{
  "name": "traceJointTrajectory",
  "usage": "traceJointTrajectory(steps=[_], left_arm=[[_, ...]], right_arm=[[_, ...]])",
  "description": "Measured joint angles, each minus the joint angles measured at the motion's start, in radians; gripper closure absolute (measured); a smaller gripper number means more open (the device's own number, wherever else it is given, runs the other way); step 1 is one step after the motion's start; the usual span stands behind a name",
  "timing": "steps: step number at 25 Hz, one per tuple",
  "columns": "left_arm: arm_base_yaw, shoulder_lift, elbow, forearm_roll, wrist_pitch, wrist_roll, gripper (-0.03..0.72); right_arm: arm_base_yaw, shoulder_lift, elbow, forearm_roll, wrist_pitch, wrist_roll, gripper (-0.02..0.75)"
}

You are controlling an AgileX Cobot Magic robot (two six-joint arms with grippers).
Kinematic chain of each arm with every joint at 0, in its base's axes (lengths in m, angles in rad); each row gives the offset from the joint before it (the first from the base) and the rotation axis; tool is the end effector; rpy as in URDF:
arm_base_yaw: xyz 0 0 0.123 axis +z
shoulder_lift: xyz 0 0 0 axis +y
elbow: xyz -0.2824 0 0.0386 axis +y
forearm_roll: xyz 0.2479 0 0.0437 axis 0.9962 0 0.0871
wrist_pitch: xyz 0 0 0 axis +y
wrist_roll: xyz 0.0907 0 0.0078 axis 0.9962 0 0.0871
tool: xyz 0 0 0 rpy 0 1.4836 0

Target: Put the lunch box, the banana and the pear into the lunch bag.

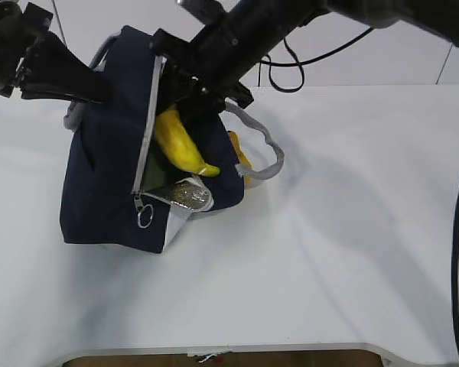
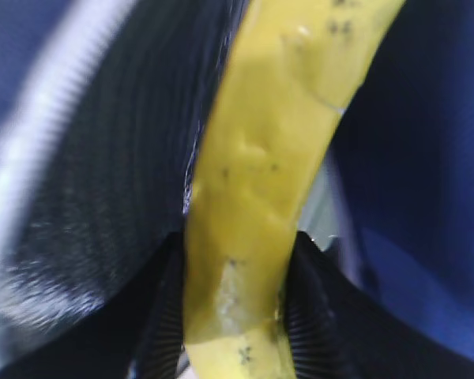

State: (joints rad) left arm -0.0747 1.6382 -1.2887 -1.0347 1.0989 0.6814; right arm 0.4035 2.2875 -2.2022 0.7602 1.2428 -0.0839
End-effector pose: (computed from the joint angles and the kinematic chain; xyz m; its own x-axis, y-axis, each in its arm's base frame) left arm 0.3284 -0.0945 0.3076 -0.8516 0.0820 -0.5178 0.4535 0.6107 -0.6491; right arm 0.4316 0.2489 0.2706 -0.9301 -0.2226 -0.2922 -0.3650 0.6496 0.6669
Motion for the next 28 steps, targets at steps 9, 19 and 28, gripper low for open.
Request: traceJointTrajectory(steps=[9, 19, 28], left_arm=[[0.0, 0.002, 0.0, 0.0, -0.004, 0.0, 0.695], [0.0, 0.002, 0.0, 0.0, -0.004, 0.0, 0.695], [0.005, 0.002, 0.0, 0.067, -0.004, 0.0, 0.695]], right_arm=[[0.022, 0.008, 0.0, 0.025, -0.002, -0.001, 0.44], [0.022, 0.008, 0.0, 0.036, -0.017, -0.022, 0.144], [-0.033, -0.001, -0.079, 0.037, -0.007, -0.035, 0.17]])
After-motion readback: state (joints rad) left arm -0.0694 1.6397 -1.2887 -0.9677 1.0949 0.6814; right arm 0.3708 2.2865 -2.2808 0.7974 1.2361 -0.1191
